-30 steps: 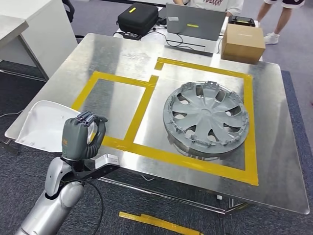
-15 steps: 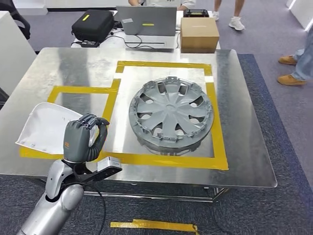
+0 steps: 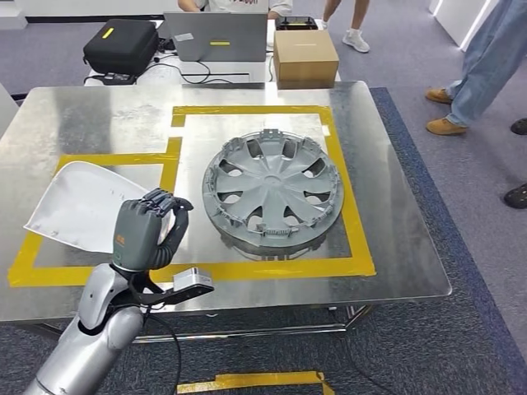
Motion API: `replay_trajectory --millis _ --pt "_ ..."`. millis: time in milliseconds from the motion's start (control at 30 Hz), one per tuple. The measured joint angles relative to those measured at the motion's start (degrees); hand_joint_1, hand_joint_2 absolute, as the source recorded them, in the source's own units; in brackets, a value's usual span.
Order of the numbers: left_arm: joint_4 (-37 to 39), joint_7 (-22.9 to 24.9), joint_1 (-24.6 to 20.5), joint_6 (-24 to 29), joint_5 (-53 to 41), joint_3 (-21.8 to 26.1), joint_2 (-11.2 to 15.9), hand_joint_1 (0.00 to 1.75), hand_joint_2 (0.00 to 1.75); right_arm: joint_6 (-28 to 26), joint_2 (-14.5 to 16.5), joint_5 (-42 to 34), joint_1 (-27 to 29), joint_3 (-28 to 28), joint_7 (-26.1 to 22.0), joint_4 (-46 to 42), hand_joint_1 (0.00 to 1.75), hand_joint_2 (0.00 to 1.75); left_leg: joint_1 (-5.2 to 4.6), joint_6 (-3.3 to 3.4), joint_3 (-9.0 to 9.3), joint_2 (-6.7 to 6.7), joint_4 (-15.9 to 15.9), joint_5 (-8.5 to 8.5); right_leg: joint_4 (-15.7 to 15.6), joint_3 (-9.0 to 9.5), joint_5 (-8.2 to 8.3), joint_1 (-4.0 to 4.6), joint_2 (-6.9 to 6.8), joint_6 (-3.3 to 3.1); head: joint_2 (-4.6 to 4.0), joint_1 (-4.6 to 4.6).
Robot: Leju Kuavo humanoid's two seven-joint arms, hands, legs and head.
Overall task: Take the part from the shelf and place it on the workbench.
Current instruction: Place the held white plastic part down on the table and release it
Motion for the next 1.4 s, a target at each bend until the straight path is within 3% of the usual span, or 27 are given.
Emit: replay_trajectory --millis 67,100,167,233,267,400,467,533,567,600,633,700,767,867,933,1033,1067,1100,1133,1233,1300,1400 --pt "0.8 0.0 -0.7 -0.1 -1.2 -0.7 0.0 1.75 1.75 0.6 0.0 0.2 -0.1 0.1 0.2 0.0 0.00 0.00 -0.11 0.07 -0.01 0.58 0.0 -0.03 5.9 -2.87 -1.65 -0.10 -0.44 0.18 0.00 -0.01" --pt "1.3 0.0 -1.3 -0.1 -1.9 -1.2 0.0 1.75 1.75 0.9 0.0 0.3 -0.1 0.2 0.2 0.0 0.00 0.00 -0.13 0.07 0.00 0.78 0.0 -0.05 5.7 -2.79 -0.93 -0.13 -0.47 0.16 0.00 0.00" --pt "2.4 0.0 -3.1 0.0 -3.3 -2.4 0.0 1.75 1.75 1.4 0.0 0.6 -0.1 0.3 0.1 0.0 0.00 0.00 -0.15 -0.02 0.10 0.94 0.0 -0.10 -1.3 0.96 2.77 -0.12 -0.68 -0.11 0.00 0.01" --pt "3.5 -0.1 -5.2 0.2 -4.5 -3.5 -0.1 1.75 1.75 2.1 0.0 1.0 -0.3 0.4 0.1 0.0 0.00 0.00 -0.40 -0.42 0.07 1.00 0.1 -0.20 -8.8 5.10 4.97 0.08 -1.00 -0.53 0.00 -0.02" --pt "4.1 -0.2 -6.3 0.5 -4.9 -4.0 -0.2 1.75 1.75 2.4 0.0 1.1 -0.4 0.5 0.1 0.0 0.00 0.00 -0.51 -0.68 0.03 1.02 0.2 -0.19 -10.4 6.05 5.18 0.18 -1.08 -0.74 0.00 -0.05" --pt "7.4 -1.1 -10.4 0.9 -5.2 -6.2 -0.6 1.75 1.75 3.1 0.1 1.3 -0.6 1.0 0.2 0.2 0.00 0.00 -0.43 -1.91 -0.16 1.11 0.8 -0.84 -11.1 6.41 5.44 0.09 -0.83 -1.84 0.00 -0.15" --pt "9.5 -1.2 -12.6 0.7 -5.1 -6.9 -0.9 1.75 1.75 3.3 0.1 1.1 -0.6 1.2 0.3 0.2 0.00 0.00 -0.36 -2.44 -2.26 1.02 5.7 -3.83 -11.4 6.52 5.60 -0.10 -0.80 -2.37 0.00 -0.28" --pt "12.1 -1.2 -14.5 0.5 -5.3 -7.5 -1.5 1.75 1.75 3.5 0.2 0.9 -0.7 1.2 0.3 0.3 0.00 0.00 -0.32 -2.71 -5.84 0.97 13.7 -7.29 -11.4 6.52 5.57 -0.07 -0.70 -2.55 0.00 -0.35" --pt "13.2 -1.2 -15.1 0.5 -5.4 -7.8 -1.7 1.75 1.75 3.5 0.2 0.9 -0.6 1.2 0.3 0.3 0.00 0.00 -0.31 -2.75 -7.03 0.96 16.2 -7.83 -11.3 6.55 5.56 -0.06 -0.58 -2.57 0.00 -0.35" --pt "14.3 -1.1 -15.6 0.5 -5.5 -8.0 -1.9 1.75 1.75 3.5 0.2 0.9 -0.6 1.2 0.3 0.3 0.00 0.00 -0.30 -2.72 -7.26 0.95 16.6 -7.13 -11.3 6.59 5.55 -0.06 -0.41 -2.57 0.00 -0.36" --pt "15.1 -1.1 -16.1 0.6 -5.6 -8.3 -2.1 1.75 1.75 3.5 0.2 0.9 -0.6 1.2 0.3 0.3 0.00 0.00 -0.29 -2.62 -6.38 0.95 14.5 -5.32 -11.3 6.64 5.53 -0.06 -0.23 -2.55 0.00 -0.35" --pt "16.5 -0.9 -17.4 0.9 -5.9 -8.6 -2.4 1.75 1.75 3.5 0.3 0.9 -0.6 1.3 0.6 0.3 0.00 0.00 -0.33 -2.23 -2.86 0.82 6.5 -1.04 -11.1 6.69 5.44 0.00 0.07 -2.37 0.00 -0.33" --pt "18.3 -0.2 -18.9 1.2 -7.0 -9.0 -2.9 1.75 1.75 3.5 0.4 1.1 -0.7 1.3 1.3 0.3 0.00 0.00 -0.51 -1.79 -0.72 0.62 1.1 0.54 -10.9 6.34 5.42 0.15 0.18 -1.97 0.00 -0.27" --pt "22.2 0.9 -21.4 2.2 -8.4 -9.5 -3.5 1.75 1.75 3.7 0.4 1.9 -0.7 1.5 1.9 0.4 0.00 0.00 -0.58 -1.06 -0.67 0.56 0.1 0.47 -10.9 5.79 5.56 0.13 0.14 -1.15 0.00 -0.27" --pt "25.3 1.0 -23.6 3.4 -8.7 -9.7 -3.8 1.75 1.75 4.0 0.4 2.6 -0.7 1.8 1.9 0.4 0.00 0.00 -0.33 -0.36 -0.56 0.64 -0.2 0.79 -8.9 4.67 4.24 0.09 -0.06 -0.63 0.00 -0.06" --pt "30.2 -0.1 -26.6 4.9 -8.8 -9.7 -3.7 1.75 1.75 4.4 0.4 3.5 -0.9 2.6 1.3 0.5 0.00 0.00 -0.27 0.07 -0.58 0.85 -0.3 0.94 1.8 -0.52 -0.47 -0.10 -0.34 -0.06 0.00 0.30" --pt "31.8 -1.1 -27.3 5.4 -9.1 -9.7 -3.4 1.75 1.75 4.5 0.4 3.8 -1.0 2.9 1.1 0.5 0.00 0.00 -0.29 0.07 -0.58 0.93 -0.3 0.94 4.9 -2.12 -1.32 -0.15 -0.37 0.03 0.00 0.27" --pt "33.6 -2.4 -27.9 5.9 -9.3 -9.7 -3.1 1.75 1.75 4.6 0.4 3.9 -1.0 3.1 1.0 0.5 0.00 0.00 -0.30 0.07 -0.56 0.99 -0.3 0.93 6.0 -2.80 -1.11 -0.16 -0.40 0.07 0.00 0.29" --pt "35.2 -4.0 -28.5 6.3 -9.6 -9.7 -2.7 1.75 1.75 4.7 0.4 4.1 -1.1 3.4 1.0 0.5 0.00 0.00 -0.30 0.05 -0.52 1.01 -0.3 0.92 4.8 -2.33 0.18 -0.18 -0.46 0.02 0.00 0.30" --pt "39.5 -7.5 -30.3 7.1 -9.5 -9.6 -1.3 1.75 1.75 4.7 0.5 4.3 -1.8 4.1 1.0 0.5 0.00 0.00 -0.43 -0.38 -0.44 1.00 -0.2 0.72 -6.8 3.29 5.37 -0.20 -0.83 -0.34 0.00 0.29" --pt "41.6 -8.3 -31.3 7.3 -9.3 -9.5 -0.5 1.75 1.75 4.7 0.6 4.3 -2.2 4.4 1.1 0.5 0.00 0.00 -0.65 -1.00 -0.64 1.00 -0.1 0.74 -10.4 5.20 5.89 -0.09 -0.90 -0.72 0.00 0.22" --pt "43.9 -8.5 -32.2 7.5 -9.7 -9.4 0.5 1.75 1.75 4.7 0.6 4.3 -2.3 4.6 1.1 0.6 0.00 0.00 -0.62 -1.91 -0.79 0.97 0.1 0.49 -10.7 5.42 5.99 -0.12 -0.77 -1.66 0.00 0.12"
